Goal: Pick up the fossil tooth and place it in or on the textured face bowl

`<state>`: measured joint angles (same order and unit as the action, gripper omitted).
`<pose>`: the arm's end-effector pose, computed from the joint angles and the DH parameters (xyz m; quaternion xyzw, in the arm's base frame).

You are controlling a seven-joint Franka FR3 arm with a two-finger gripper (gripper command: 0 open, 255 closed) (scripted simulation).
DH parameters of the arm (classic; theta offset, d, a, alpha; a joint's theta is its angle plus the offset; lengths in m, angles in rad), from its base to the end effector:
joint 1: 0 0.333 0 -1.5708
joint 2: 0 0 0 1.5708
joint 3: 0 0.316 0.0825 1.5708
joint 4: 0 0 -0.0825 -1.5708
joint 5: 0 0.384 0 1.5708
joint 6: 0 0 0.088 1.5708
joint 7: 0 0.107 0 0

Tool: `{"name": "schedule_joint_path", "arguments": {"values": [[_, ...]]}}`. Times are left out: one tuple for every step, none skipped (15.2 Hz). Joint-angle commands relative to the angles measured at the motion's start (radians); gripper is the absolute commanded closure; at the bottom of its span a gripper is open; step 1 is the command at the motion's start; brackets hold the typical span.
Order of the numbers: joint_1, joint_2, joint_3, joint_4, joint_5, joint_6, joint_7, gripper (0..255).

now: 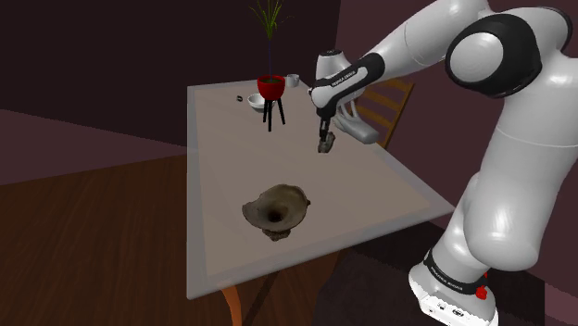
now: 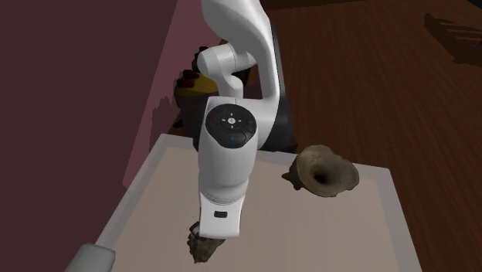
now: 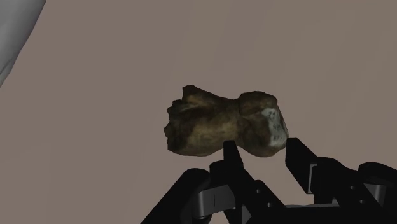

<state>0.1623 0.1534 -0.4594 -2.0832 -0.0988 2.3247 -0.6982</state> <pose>0.5550 -0.1662 0.3707 0.9684 0.2335 0.0106 0.0870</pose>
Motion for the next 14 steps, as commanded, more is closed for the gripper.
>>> {"name": "schedule_joint_path", "arguments": {"values": [[0.003, -0.015, -0.001, 0.013, -0.006, -0.026, 0.003, 255], [0.004, -0.022, -0.001, 0.019, -0.009, -0.039, 0.003, 255], [0.004, -0.028, -0.002, 0.025, -0.012, -0.052, 0.004, 255], [0.005, -0.035, -0.002, 0.032, -0.015, -0.064, 0.005, 255], [0.006, -0.042, -0.002, 0.038, -0.017, -0.077, 0.005, 255], [0.007, -0.048, -0.002, 0.045, -0.020, -0.090, 0.005, 255], [0.008, -0.054, -0.002, 0.053, -0.022, -0.103, 0.006, 255], [0.008, -0.060, -0.003, 0.060, -0.024, -0.115, 0.006, 255], [0.009, -0.065, -0.003, 0.068, -0.026, -0.128, 0.006, 255], [0.010, -0.071, -0.003, 0.076, -0.028, -0.141, 0.006, 255], [0.011, -0.076, -0.002, 0.084, -0.029, -0.154, 0.006, 255], [0.011, -0.081, -0.002, 0.092, -0.031, -0.167, 0.006, 255], [0.012, -0.086, -0.002, 0.100, -0.033, -0.180, 0.006, 255], [0.012, -0.090, -0.002, 0.109, -0.034, -0.192, 0.006, 255]]}}
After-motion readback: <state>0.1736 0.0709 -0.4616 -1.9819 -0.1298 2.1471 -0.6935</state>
